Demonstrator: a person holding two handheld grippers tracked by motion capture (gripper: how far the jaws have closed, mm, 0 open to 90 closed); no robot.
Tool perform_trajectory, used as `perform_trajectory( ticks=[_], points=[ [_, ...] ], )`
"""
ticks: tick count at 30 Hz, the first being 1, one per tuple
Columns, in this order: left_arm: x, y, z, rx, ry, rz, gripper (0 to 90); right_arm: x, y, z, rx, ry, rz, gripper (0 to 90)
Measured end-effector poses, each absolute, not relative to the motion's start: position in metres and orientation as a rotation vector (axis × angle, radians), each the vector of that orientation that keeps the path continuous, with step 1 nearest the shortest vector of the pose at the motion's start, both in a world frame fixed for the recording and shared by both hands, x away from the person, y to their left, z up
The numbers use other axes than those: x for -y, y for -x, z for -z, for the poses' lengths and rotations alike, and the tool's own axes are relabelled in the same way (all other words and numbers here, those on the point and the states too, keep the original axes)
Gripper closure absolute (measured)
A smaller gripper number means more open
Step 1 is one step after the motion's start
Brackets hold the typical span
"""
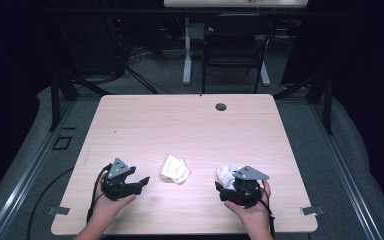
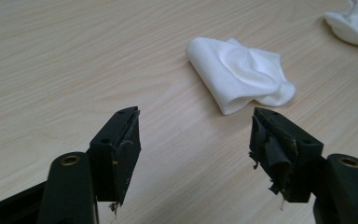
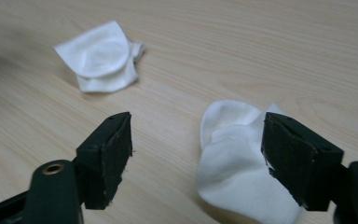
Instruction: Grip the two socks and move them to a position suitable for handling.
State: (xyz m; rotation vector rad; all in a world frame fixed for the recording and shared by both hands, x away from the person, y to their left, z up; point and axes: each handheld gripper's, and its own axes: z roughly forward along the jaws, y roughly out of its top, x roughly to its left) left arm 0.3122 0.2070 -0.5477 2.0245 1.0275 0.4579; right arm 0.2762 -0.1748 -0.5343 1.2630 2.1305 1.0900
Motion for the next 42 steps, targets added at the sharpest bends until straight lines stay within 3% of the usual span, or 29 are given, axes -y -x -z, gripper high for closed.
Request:
perform_trajectory(
  ticks=[4,5,11,25,36,42],
  points=[
    [-0.206,-0.314,0.554,-1.044,-2.027,-0.46,39.3,0.173,-0.279,0.545,-2.165,-1.236,-1.026,34.6],
    [-0.206,-0.314,0.555,-1.043,-2.035,-0.482,40.9,0.175,-0.28,0.55,-2.178,-1.212,-1.008,41.3],
    [-0.208,-0.312,0.559,-1.059,-2.006,-0.482,45.6,0.182,-0.28,0.557,-2.137,-1.213,-1.065,49.1],
    [-0.194,-0.314,0.563,-1.039,-2.008,-0.434,48.1,0.177,-0.282,0.559,-2.153,-1.27,-1.078,53.9],
    [-0.15,-0.324,0.56,-0.963,-2.046,-0.509,54.2,0.18,-0.281,0.558,-2.119,-1.286,-1.118,58.6],
    [-0.132,-0.338,0.563,-0.981,-2.033,-0.478,68.5,0.181,-0.282,0.559,-2.118,-1.296,-1.135,59.5]
  ],
)
